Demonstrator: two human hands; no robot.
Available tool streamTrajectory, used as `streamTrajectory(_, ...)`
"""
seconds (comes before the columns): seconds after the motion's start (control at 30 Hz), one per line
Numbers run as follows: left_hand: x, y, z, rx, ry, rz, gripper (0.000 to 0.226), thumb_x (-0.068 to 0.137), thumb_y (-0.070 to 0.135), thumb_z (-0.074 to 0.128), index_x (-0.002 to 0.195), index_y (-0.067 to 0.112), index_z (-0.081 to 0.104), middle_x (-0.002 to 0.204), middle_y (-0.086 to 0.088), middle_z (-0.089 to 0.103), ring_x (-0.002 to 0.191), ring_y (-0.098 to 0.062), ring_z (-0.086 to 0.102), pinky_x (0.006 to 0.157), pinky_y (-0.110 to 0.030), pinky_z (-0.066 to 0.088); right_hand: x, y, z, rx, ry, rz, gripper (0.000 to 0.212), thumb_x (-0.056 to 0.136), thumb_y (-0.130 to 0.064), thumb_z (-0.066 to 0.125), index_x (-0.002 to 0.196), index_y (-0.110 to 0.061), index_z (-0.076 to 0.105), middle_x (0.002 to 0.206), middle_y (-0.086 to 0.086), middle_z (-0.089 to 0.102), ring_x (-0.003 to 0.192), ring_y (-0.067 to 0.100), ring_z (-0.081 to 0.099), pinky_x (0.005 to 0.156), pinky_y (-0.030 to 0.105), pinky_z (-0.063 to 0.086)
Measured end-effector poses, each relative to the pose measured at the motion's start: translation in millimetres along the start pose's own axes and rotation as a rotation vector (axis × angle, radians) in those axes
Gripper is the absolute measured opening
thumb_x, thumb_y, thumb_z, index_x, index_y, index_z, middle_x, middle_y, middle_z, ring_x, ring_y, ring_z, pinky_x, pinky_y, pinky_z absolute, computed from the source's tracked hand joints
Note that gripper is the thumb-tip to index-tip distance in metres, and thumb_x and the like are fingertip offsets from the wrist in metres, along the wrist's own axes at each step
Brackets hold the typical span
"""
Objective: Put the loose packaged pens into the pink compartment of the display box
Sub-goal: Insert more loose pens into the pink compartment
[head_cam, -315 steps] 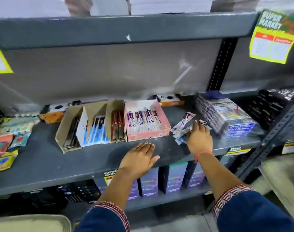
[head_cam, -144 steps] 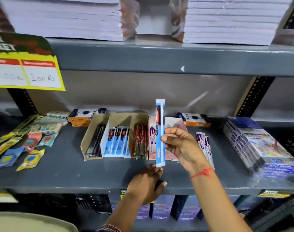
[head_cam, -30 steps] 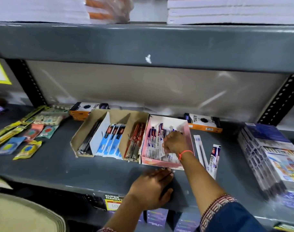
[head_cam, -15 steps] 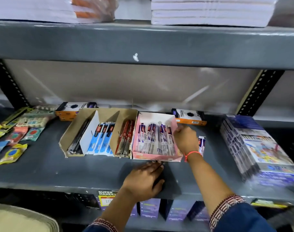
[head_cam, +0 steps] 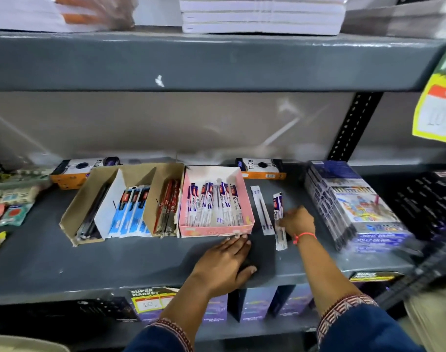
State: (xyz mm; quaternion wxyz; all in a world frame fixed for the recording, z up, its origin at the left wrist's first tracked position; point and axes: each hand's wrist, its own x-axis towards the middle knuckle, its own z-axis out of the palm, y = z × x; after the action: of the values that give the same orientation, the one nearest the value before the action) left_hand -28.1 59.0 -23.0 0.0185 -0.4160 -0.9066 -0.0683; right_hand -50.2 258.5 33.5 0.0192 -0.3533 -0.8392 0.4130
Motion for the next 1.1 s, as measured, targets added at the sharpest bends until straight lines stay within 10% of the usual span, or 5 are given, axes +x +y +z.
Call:
streamTrajectory(0.07, -1, -1, 2, 0.001, 0.020, 0.004, 0.064, 0.096, 0.053, 0.022, 0.145, 0.013, 0.016, 0.155, -0.006, 0.014, 0.141, -0.017, 0.010, 0.111, -0.028, 0.004, 3, 1, -8, 0.227, -0.024, 0.022, 0.002, 0.080, 0.000, 0.065, 0.079, 0.000, 0.066, 0.073, 0.011, 0.067, 0.070, 0.019, 0.062, 0.062, 0.025, 0.046)
streamTrajectory(0.17, -1, -2, 5, 0.024, 0.036, 0.014, 0.065, 0.095, 0.055, 0.020, 0.145, 0.013, 0.016, 0.156, -0.005, 0.012, 0.141, -0.016, 0.008, 0.109, -0.026, 0.000, -2, 2, -16, 0.702, -0.115, -0.001, 0.030, 0.081, 0.014, 0.056, 0.063, -0.010, 0.056, 0.037, -0.006, 0.062, 0.033, 0.001, 0.051, 0.035, 0.010, 0.035)
streamTrajectory(0.37, -1, -1, 4, 0.018, 0.070, 0.009, 0.064, 0.095, 0.055, 0.022, 0.145, 0.015, 0.018, 0.155, -0.002, 0.013, 0.141, -0.015, 0.009, 0.105, -0.022, -0.004, -24, -10, -23, 0.912, -0.266, -0.232, 0.024, 0.080, 0.008, 0.062, 0.070, -0.015, 0.063, 0.053, -0.011, 0.069, 0.055, 0.003, 0.057, 0.056, 0.016, 0.043)
streamTrajectory(1.1, 0, 5, -7, -0.059, 0.049, 0.004, 0.060, 0.097, 0.044, 0.030, 0.143, 0.005, 0.022, 0.153, -0.014, 0.022, 0.139, -0.024, 0.017, 0.112, -0.033, 0.013, -27, -80, 37, 0.627, -0.382, -0.254, 0.028, 0.076, 0.012, 0.065, 0.063, -0.012, 0.056, 0.053, 0.000, 0.062, 0.045, 0.010, 0.050, 0.042, 0.016, 0.046)
